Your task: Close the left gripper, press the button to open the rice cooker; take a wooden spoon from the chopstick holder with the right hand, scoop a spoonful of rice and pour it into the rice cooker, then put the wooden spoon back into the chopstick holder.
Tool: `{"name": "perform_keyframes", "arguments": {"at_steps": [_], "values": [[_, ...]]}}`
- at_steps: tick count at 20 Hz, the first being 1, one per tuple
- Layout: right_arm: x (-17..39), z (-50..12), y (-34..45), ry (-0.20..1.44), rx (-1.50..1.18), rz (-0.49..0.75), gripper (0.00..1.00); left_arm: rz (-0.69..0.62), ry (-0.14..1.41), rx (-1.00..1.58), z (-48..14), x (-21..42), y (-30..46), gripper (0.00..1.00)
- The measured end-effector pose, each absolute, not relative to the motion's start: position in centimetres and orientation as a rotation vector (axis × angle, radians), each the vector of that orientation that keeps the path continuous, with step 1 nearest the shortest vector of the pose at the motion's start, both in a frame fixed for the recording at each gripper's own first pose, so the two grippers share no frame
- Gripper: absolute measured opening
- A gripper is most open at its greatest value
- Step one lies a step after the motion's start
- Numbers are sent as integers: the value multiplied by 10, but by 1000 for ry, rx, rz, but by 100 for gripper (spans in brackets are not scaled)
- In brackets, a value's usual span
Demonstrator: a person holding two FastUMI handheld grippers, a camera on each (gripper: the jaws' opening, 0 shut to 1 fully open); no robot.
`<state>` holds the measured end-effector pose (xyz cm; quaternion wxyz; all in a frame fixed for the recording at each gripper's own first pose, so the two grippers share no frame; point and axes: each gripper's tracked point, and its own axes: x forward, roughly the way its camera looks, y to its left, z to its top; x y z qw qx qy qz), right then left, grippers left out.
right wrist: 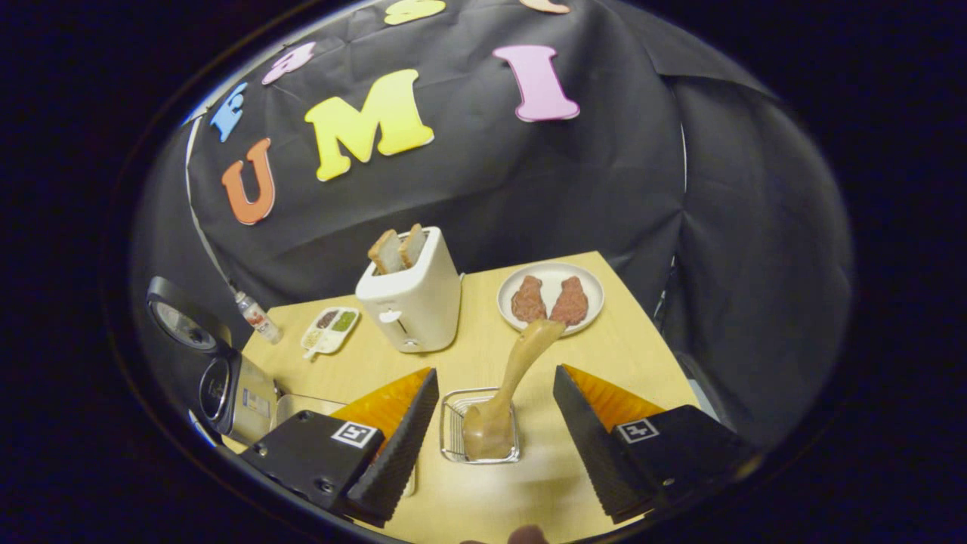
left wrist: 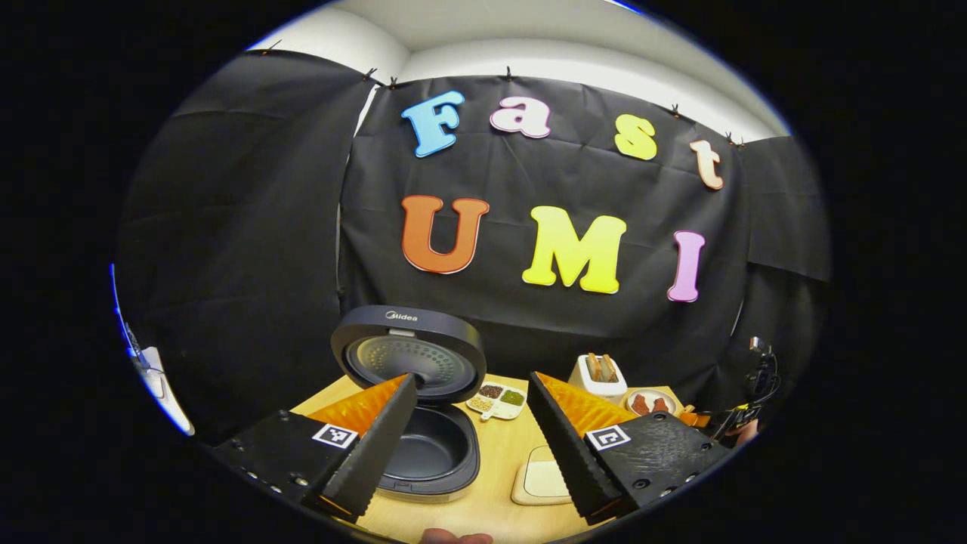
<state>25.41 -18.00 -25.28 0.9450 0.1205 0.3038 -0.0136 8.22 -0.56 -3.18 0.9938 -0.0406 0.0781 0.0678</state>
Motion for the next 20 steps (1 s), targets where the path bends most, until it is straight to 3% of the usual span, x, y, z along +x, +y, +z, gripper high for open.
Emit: {"name": "perform_keyframes", "arguments": {"at_steps": [1,2,3,4,6,7,8,10,11,12,15,20], "values": [[262,-267,-181,641,261,-25,98,150,164,-82,-33,83,-5,95],[270,-277,-183,660,272,-23,97,160,170,-82,-35,83,-7,95],[276,-286,-183,671,285,-20,92,160,177,-82,-36,84,-11,95],[282,-292,-183,681,297,-17,77,159,178,-78,-38,84,-14,95],[293,-302,-182,693,318,-6,89,148,182,-60,-40,86,-21,95],[297,-306,-181,700,331,-2,70,143,189,-54,-42,85,-23,95],[298,-309,-178,710,352,2,65,138,195,-50,-44,86,-26,95],[299,-311,-173,727,406,4,46,136,202,-40,-46,84,-25,95],[296,-311,-172,729,411,-6,31,139,203,-40,-46,84,-24,95],[295,-308,-171,727,421,-5,24,143,201,-42,-46,82,-22,95],[291,-295,-165,705,420,-9,15,148,194,-46,-44,79,-15,95],[284,-245,-164,594,355,-53,11,124,176,-53,-42,71,-3,95]]}}
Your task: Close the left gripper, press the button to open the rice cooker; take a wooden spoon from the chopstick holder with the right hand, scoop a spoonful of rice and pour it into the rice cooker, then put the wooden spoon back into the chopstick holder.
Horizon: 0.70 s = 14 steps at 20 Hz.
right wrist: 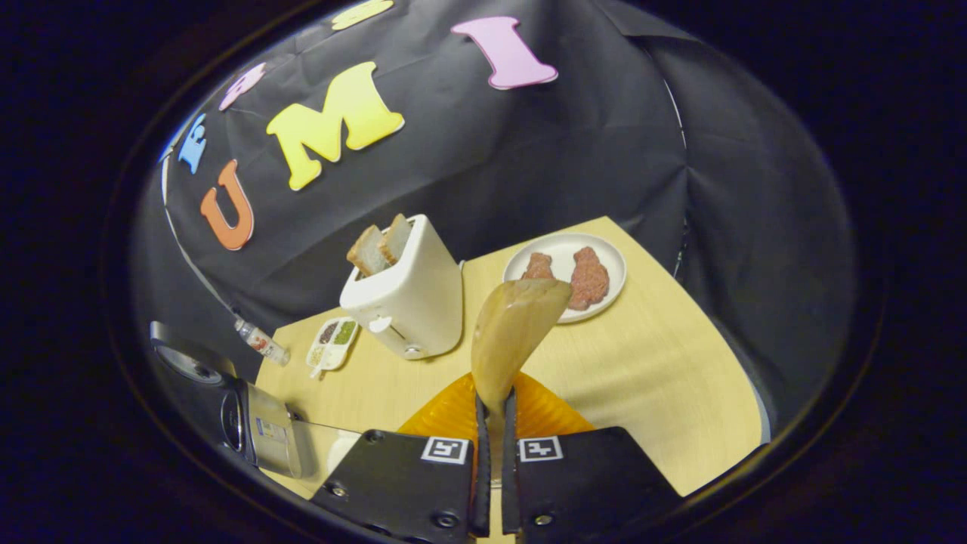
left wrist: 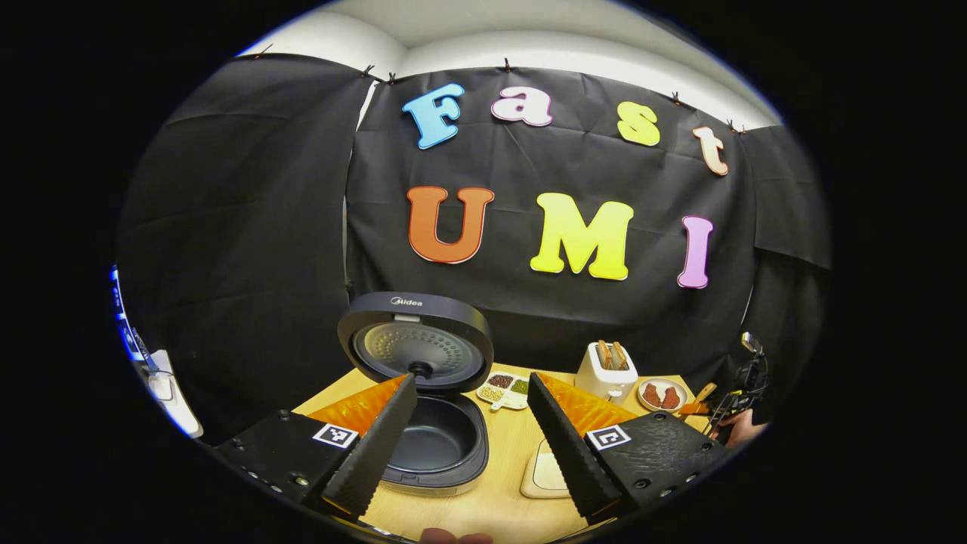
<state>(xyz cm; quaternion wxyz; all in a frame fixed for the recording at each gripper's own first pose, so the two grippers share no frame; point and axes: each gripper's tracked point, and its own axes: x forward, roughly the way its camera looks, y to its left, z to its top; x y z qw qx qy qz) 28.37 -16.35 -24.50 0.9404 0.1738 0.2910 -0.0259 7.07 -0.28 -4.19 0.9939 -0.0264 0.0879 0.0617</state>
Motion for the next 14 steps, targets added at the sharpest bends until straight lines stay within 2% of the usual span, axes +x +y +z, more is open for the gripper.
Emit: {"name": "perform_keyframes", "arguments": {"at_steps": [4,8,14], "values": [[259,-185,-143,485,313,-111,11,90,152,-37,-39,57,16,95],[226,-151,-78,455,304,-109,11,57,124,-51,-35,42,43,95],[200,-180,10,477,238,-115,11,33,136,-71,-35,20,90,95]]}}
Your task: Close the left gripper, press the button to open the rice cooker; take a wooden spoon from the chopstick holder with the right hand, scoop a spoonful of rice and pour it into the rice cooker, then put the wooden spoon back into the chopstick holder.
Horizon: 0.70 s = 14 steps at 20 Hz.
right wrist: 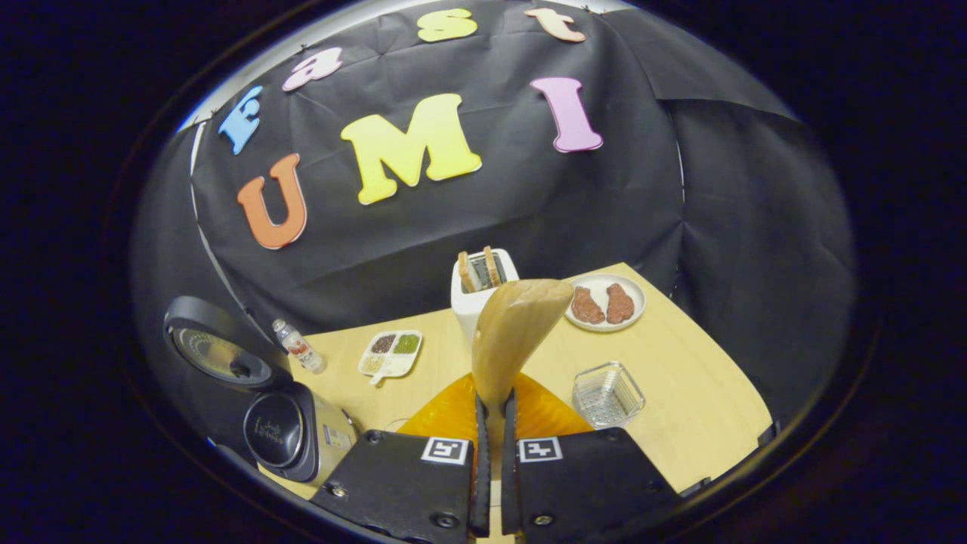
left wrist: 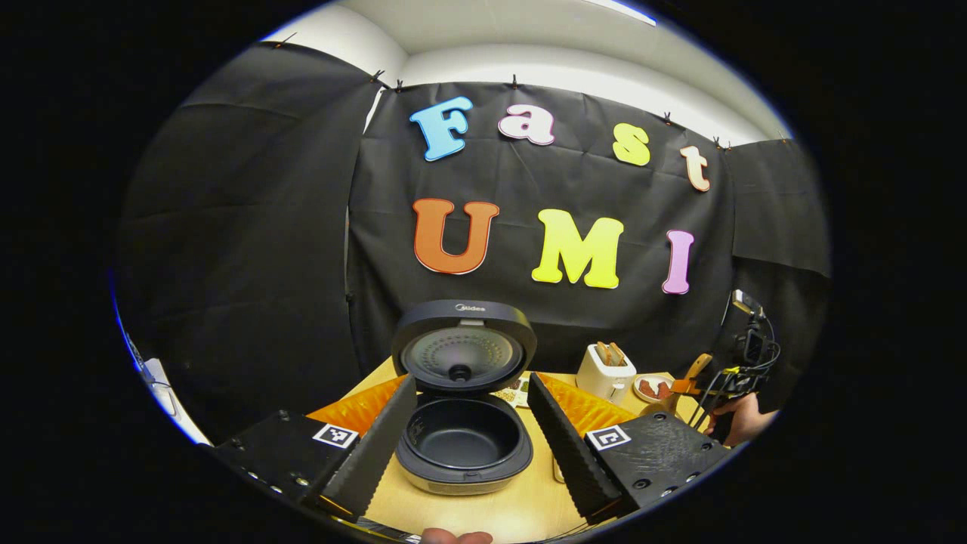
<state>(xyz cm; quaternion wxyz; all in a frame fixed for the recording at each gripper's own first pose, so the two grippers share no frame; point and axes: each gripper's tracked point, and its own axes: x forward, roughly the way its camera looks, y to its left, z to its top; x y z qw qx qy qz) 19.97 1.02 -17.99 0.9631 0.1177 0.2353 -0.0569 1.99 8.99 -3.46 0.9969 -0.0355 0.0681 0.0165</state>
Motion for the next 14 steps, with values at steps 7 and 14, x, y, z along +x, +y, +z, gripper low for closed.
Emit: {"name": "perform_keyframes", "arguments": {"at_steps": [7,14], "values": [[211,-255,27,535,28,-178,11,150,238,-68,-61,-5,149,94],[211,-284,45,550,-6,-157,11,217,255,-55,-67,-22,164,95]]}}
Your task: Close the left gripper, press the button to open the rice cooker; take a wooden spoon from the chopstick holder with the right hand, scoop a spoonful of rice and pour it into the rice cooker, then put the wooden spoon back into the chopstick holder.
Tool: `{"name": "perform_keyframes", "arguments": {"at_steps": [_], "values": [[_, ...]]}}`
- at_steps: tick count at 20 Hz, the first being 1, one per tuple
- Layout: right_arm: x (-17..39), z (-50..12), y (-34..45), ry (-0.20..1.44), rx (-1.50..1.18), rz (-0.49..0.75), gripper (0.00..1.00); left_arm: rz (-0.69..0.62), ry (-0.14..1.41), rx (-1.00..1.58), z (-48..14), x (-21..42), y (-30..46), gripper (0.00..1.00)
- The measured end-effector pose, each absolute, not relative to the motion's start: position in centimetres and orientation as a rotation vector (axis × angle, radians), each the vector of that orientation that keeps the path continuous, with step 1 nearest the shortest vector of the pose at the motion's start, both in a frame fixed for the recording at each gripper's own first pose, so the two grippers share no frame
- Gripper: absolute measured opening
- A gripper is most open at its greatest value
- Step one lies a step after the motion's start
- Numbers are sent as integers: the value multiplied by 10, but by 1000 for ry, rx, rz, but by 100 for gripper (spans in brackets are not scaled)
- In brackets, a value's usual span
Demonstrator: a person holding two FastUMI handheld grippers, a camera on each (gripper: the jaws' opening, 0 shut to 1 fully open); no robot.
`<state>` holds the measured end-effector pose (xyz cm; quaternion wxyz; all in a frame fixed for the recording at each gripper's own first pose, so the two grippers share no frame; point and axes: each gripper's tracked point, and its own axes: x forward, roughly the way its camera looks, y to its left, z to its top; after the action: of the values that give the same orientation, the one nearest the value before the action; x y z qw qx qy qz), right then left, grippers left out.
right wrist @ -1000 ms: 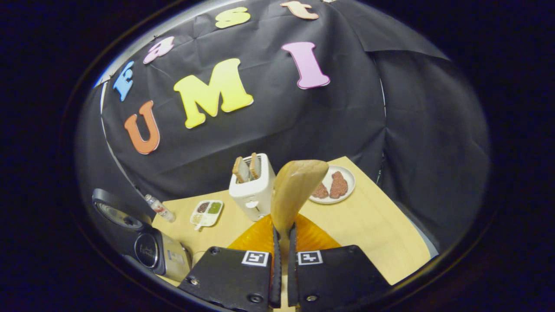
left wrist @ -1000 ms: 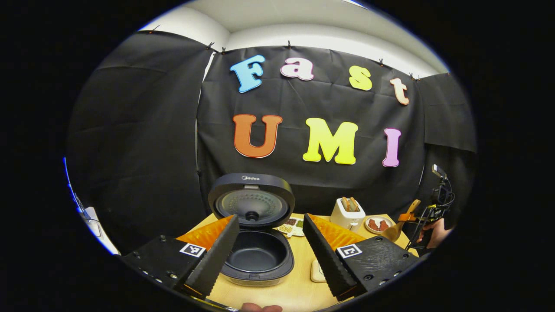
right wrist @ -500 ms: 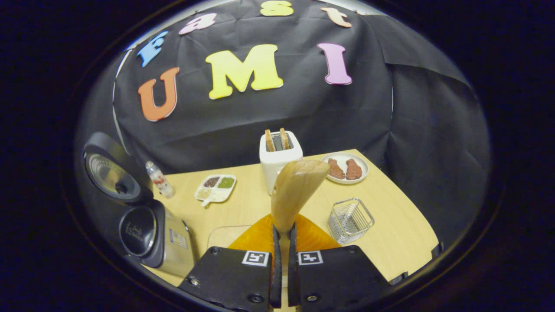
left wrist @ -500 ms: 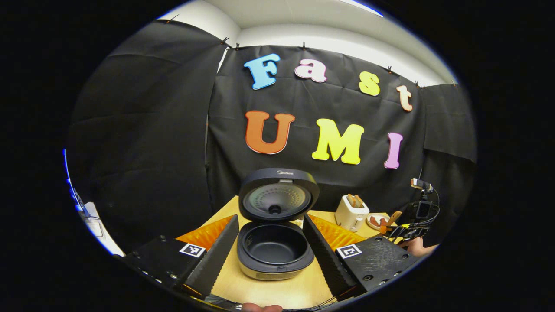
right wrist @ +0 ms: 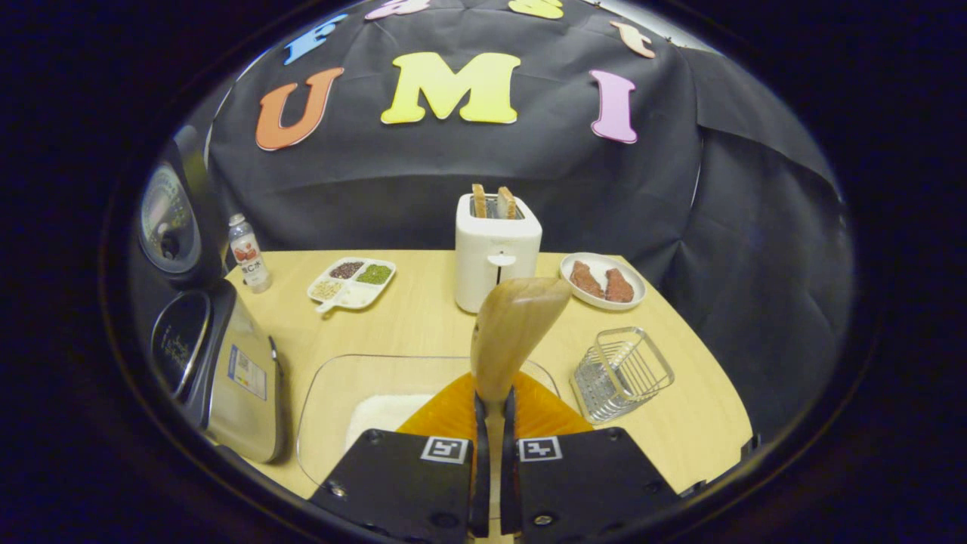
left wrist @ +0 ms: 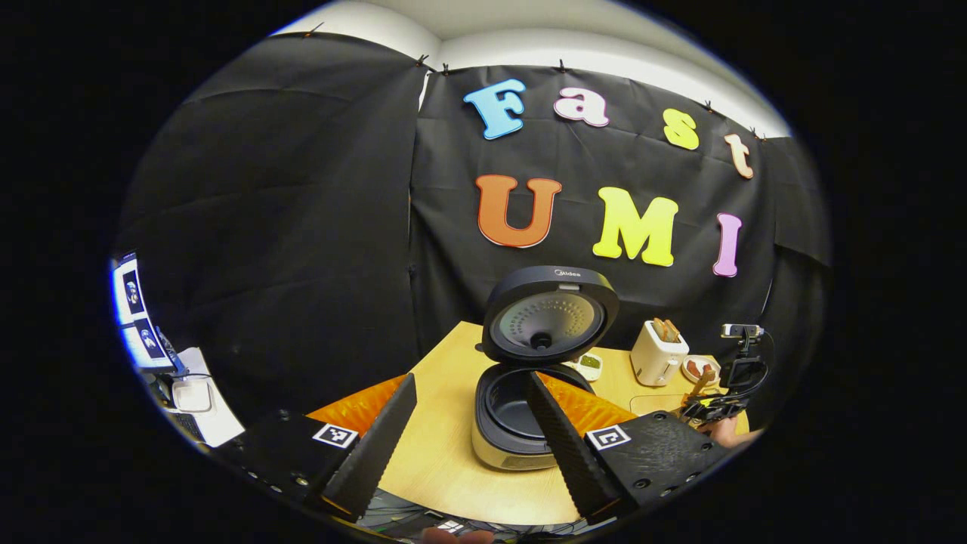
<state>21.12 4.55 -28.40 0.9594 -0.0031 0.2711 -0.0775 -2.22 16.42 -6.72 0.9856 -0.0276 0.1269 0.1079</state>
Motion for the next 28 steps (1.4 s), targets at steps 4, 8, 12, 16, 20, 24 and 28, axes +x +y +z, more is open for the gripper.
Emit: {"name": "perform_keyframes", "arguments": {"at_steps": [4,8,12,16,20,24,28], "values": [[200,-289,84,581,101,-58,11,239,266,-32,-70,-27,162,94],[196,-292,107,624,248,3,11,254,279,-36,-72,-32,159,95],[198,-294,110,676,447,25,11,267,286,-50,-72,-35,155,95],[201,-301,94,731,698,-5,11,265,291,-47,-69,-34,145,95],[197,-296,66,738,873,-29,11,243,276,-54,-63,-27,130,95],[196,-272,34,694,925,-36,11,217,267,-54,-60,-18,117,95],[198,-230,16,627,965,-13,11,210,253,-56,-58,-13,113,95]]}}
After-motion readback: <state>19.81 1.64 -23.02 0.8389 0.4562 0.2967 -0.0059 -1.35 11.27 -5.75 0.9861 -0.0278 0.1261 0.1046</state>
